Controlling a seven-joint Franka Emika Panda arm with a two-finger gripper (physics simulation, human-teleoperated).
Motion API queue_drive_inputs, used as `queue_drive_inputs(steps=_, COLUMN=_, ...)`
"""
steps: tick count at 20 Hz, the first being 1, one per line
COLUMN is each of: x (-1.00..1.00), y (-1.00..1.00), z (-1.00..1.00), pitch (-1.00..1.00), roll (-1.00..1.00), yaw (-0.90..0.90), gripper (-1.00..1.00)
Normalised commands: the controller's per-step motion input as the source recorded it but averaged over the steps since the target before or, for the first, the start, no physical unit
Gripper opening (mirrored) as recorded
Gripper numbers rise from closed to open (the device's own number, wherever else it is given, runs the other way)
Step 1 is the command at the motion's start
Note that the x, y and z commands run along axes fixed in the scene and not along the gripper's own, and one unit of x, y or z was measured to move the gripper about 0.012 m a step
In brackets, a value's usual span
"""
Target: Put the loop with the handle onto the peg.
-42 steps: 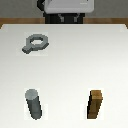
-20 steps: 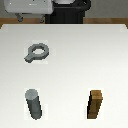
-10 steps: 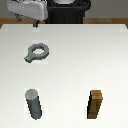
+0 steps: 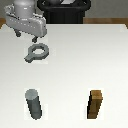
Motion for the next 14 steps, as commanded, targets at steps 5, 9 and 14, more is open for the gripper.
queue_drive_inputs(steps=5, x=0.00, y=0.00, z=-1.00, pitch=0.00, roll=0.00, yaw=0.00, gripper=1.00)
queue_drive_inputs(steps=9, x=0.25, y=0.00, z=-0.25, pitch=0.00, roll=0.00, yaw=0.00, gripper=1.00)
queue_drive_inputs(steps=14, x=0.00, y=0.00, z=-0.80, pitch=0.00, roll=0.00, yaw=0.00, gripper=1.00)
